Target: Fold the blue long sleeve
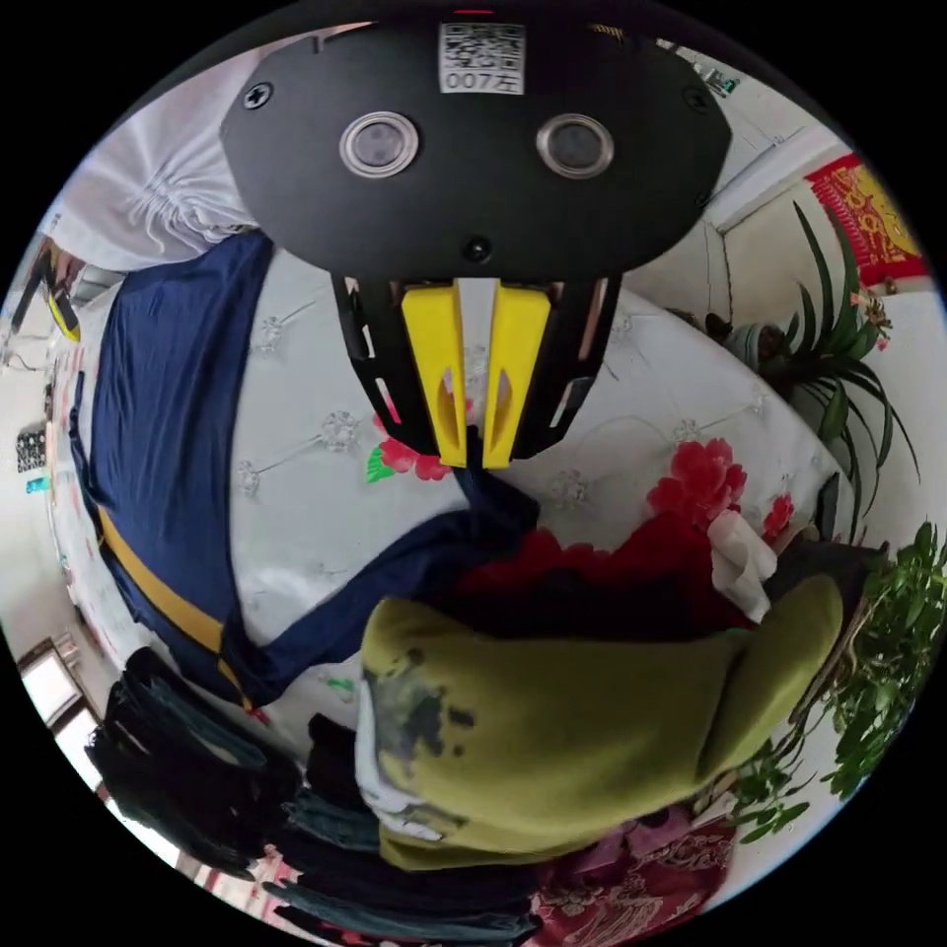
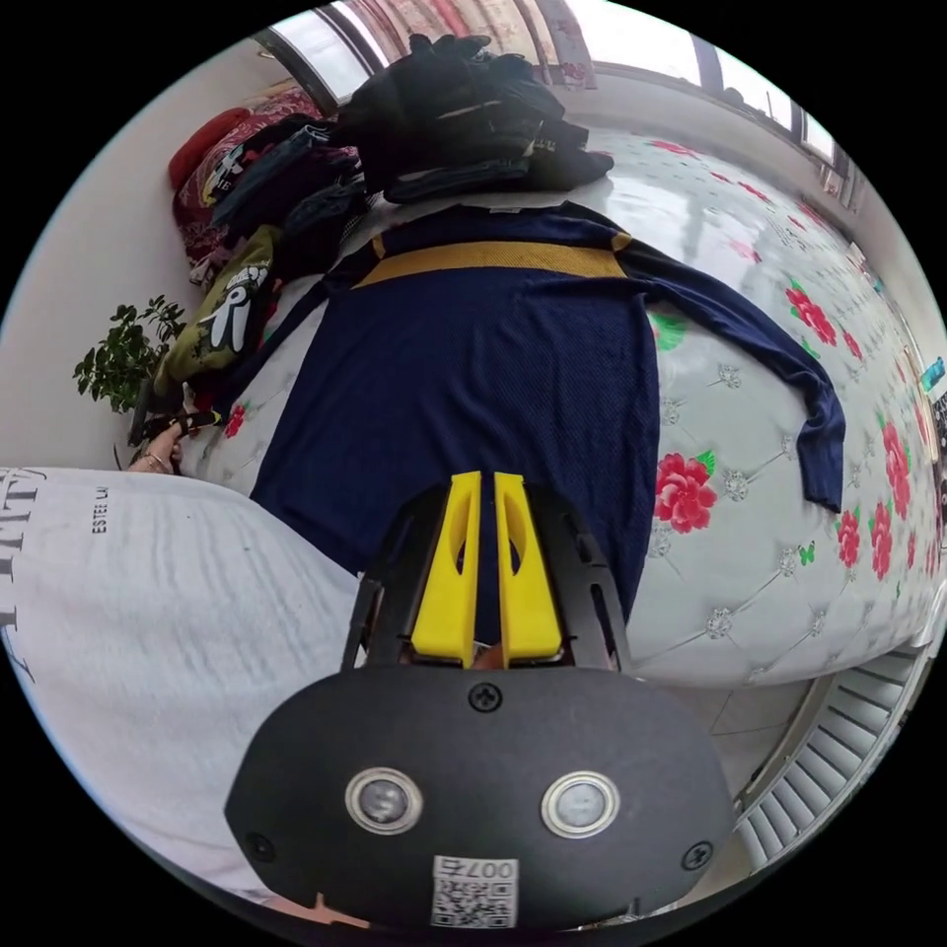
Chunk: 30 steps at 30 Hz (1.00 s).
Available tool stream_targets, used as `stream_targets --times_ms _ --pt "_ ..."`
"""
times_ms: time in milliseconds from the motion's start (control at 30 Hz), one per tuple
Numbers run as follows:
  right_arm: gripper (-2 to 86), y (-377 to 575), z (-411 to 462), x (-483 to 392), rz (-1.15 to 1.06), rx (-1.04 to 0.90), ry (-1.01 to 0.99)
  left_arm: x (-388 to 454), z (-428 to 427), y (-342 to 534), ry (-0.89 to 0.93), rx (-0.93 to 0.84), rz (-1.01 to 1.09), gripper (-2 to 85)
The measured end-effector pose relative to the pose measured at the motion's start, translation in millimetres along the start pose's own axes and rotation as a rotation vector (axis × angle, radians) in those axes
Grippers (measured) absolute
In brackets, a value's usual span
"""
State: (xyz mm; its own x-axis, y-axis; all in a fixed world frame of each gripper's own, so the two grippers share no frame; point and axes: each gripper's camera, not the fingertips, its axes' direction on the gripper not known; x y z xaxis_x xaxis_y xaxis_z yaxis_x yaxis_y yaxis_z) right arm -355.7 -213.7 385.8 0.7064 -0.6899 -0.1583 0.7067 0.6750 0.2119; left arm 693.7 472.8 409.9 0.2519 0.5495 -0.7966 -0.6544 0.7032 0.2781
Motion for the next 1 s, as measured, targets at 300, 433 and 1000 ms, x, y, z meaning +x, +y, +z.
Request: stream_targets --times_ms 300,433,1000 --pt "0.0 10.4 -8.3 1.7 0.066 0.028 -0.014 70.0 -184.4 -58.2 0.221 0.563 0.349 0.6" --pt "0.1 16.0 -21.8 -0.6 0.088 0.081 0.004 41.2 -276.5 -112.5 0.287 0.793 0.255 0.2" --pt "5.6 72.3 -10.1 58.0 0.374 0.113 -0.065 355.4 -127.8 75.5 0.604 0.38 1.149 11.8"
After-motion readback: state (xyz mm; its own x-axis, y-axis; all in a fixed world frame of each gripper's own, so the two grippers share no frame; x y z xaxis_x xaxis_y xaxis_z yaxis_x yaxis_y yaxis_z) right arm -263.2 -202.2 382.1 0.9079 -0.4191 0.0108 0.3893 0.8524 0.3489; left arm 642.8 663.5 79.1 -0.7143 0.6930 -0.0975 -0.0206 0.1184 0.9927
